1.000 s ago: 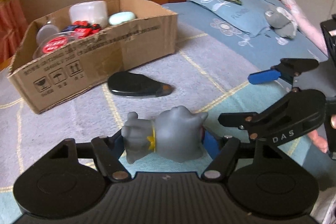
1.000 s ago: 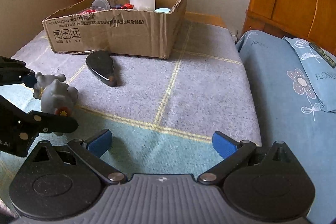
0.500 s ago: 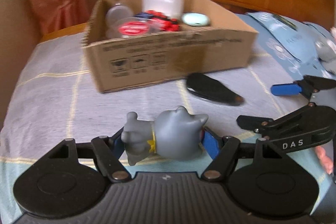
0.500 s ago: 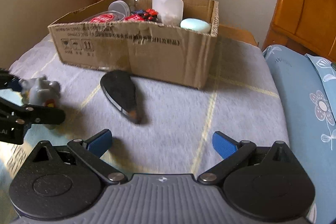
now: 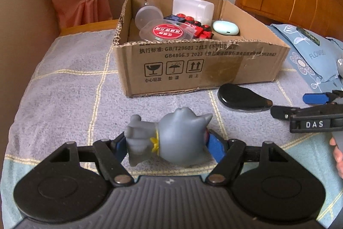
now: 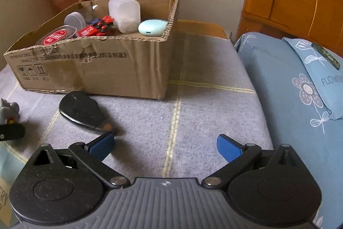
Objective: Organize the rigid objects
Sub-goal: 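Close the right tool on the black oval case while the left tool holds the figurine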
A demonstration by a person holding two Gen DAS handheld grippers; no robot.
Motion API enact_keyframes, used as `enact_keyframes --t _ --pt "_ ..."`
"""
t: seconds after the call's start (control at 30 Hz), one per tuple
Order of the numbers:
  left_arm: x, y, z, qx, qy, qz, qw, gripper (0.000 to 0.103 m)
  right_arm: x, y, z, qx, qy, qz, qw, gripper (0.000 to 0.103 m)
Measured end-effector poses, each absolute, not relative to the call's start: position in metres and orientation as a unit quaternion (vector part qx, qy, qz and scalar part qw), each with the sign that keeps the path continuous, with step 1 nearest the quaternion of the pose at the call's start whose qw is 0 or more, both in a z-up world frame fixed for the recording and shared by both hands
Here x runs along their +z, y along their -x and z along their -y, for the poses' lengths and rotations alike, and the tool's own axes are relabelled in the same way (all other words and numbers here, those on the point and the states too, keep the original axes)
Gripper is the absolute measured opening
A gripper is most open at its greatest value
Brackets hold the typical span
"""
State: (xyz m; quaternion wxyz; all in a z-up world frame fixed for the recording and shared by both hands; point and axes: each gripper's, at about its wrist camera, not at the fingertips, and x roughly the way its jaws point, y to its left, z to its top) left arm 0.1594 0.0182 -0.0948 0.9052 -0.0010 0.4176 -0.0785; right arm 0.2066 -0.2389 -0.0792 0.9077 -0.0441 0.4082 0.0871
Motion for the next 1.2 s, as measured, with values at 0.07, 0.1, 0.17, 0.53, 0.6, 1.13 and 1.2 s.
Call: enact_keyframes --t 0.07,0.1,0.17,0.53,0.6,1.13,1.2 --pt "-0.095 -0.16 -0.02 -0.075 -0.001 -0.416 0.906 0.083 -0.078 -0.201 0.232 0.117 0.045 -0.41 0.903 0.103" --pt "-0.095 -0.16 -0.02 -0.071 -0.004 -0.414 0.907 0.086 -0.078 -0.198 0.226 0.133 0.046 -0.41 0.901 0.103" --pt "-0.094 -0.159 -0.022 -0.067 -0.006 -0.41 0.91 0.088 -0.078 -0.193 0.213 0.156 0.056 -0.41 0.897 0.103" --pt "-0.094 -0.158 -0.028 -0.078 0.001 -0.409 0.909 0.089 -0.079 -0.213 0.189 0.132 0.072 -0.401 0.904 0.103" --pt "-0.094 -0.158 -0.029 -0.08 0.001 -0.408 0.91 0.089 -0.079 -0.217 0.202 0.109 0.057 -0.405 0.906 0.103" --pt "-0.09 -0.156 -0.037 -0.09 0.007 -0.395 0.914 0.089 -0.081 -0.215 0.184 0.148 0.067 -0.389 0.907 0.103" --pt "-0.09 -0.157 -0.038 -0.094 0.003 -0.394 0.914 0.089 -0.08 -0.218 0.18 0.151 0.068 -0.387 0.907 0.103"
